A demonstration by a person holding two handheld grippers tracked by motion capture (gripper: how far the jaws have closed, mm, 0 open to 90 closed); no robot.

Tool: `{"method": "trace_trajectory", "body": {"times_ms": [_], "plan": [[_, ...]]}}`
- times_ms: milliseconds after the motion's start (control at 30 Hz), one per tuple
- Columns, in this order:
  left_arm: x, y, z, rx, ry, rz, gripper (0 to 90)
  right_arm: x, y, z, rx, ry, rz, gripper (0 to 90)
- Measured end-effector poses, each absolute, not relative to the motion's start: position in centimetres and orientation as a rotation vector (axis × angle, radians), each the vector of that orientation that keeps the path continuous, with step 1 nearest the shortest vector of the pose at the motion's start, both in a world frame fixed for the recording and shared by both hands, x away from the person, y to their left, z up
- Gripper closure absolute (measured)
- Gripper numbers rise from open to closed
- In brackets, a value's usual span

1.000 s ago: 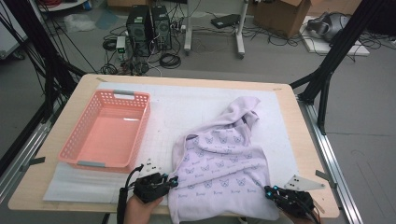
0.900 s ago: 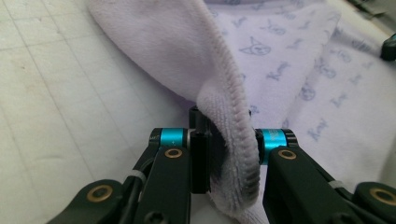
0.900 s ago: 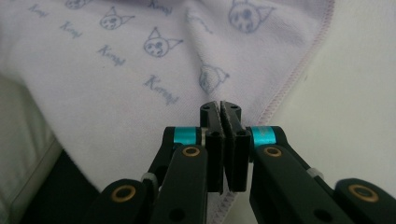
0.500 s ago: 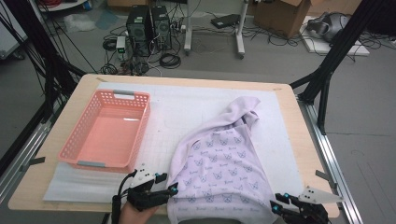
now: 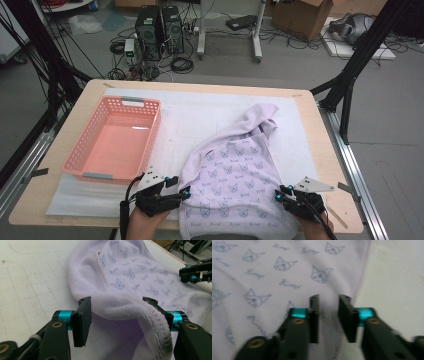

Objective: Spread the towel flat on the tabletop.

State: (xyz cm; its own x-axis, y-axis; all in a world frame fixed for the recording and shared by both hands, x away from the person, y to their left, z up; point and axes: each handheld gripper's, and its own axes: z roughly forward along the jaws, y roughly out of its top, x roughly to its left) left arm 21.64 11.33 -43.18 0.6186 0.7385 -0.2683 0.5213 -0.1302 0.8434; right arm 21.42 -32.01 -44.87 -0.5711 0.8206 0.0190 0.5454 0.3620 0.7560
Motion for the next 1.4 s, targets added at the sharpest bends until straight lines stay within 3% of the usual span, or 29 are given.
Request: {"method": "trace_trajectory", "body": {"times_ms": [33, 333, 467, 567, 800, 867, 1000, 1400], "plan": [[21.6, 11.4, -43.3, 1.8, 1.023, 0.255, 42.7, 21.4, -32.1, -44.8, 1.191, 2.282, 1.052, 88.1], [21.8, 11.5, -44.5, 1.835, 1.055, 0.227, 43.3, 18.6, -35.8, -44.2, 1.26, 2.293, 1.016, 88.6], [21.4, 12.1, -43.8, 1.786, 1.03, 0.19, 43.0, 18.3, -35.4, -44.1, 1.242, 2.292, 0.996, 87.4], [21.3, 12.4, -43.0, 1.746, 0.999, 0.185, 43.1, 18.5, -35.2, -44.3, 1.246, 2.282, 0.999, 81.5], [21.4, 12.3, -42.4, 1.725, 0.968, 0.148, 43.3, 18.5, -35.9, -43.7, 1.27, 2.152, 1.088, 55.2], [21.4, 12.0, -42.6, 1.732, 0.954, 0.135, 43.3, 18.5, -35.5, -43.5, 1.26, 2.142, 1.136, 51.4], [21.2, 11.0, -42.5, 1.762, 0.875, 0.076, 43.4, 18.8, -33.8, -44.2, 1.195, 2.221, 1.092, 48.8], [23.5, 10.5, -39.2, 1.75, 0.898, 0.179, 41.5, 19.1, -33.4, -44.2, 1.198, 2.22, 1.129, 48.7]]}}
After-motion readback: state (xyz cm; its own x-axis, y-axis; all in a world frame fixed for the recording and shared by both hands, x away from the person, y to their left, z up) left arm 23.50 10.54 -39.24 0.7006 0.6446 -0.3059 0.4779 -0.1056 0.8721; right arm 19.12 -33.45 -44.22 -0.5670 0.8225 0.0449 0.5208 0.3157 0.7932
